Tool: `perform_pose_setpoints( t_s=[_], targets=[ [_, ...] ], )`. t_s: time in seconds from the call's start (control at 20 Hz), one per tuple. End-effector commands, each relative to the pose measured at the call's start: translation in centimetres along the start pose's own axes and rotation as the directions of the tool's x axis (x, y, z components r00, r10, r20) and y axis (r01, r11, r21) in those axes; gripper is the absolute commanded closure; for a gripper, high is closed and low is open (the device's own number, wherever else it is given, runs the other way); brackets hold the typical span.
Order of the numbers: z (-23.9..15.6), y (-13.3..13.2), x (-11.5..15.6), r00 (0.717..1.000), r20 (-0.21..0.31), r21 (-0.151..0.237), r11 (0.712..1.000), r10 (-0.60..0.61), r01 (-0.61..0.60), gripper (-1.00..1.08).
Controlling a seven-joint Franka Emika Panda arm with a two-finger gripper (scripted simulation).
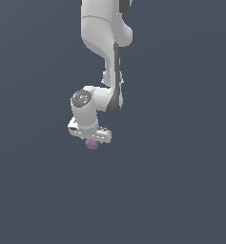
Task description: Pick up the object and move it to a goal position.
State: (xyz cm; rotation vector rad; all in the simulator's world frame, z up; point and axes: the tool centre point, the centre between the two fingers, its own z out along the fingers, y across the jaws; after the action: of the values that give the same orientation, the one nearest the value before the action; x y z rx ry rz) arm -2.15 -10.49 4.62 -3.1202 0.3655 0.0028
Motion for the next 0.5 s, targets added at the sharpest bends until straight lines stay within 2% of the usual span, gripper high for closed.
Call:
perform_pose_setpoints(
  t_s=[0.0, 0.1, 0.15, 0.45],
  targets=[
    [0.5, 0.01, 0.09, 1.0, -0.002, 0.0, 1.0, 0.0, 0.0, -0.92],
    [0.59, 0.01, 0.13, 1.0, -0.002, 0.0, 1.0, 0.0, 0.0, -0.92],
    [0.59, 0.01, 0.13, 1.0, -0.002, 0.0, 1.0, 0.0, 0.0, 1.08],
    [0.59, 0.01, 0.13, 1.0, -0.002, 0.0, 1.0, 0.0, 0.0, 1.08]
  ],
)
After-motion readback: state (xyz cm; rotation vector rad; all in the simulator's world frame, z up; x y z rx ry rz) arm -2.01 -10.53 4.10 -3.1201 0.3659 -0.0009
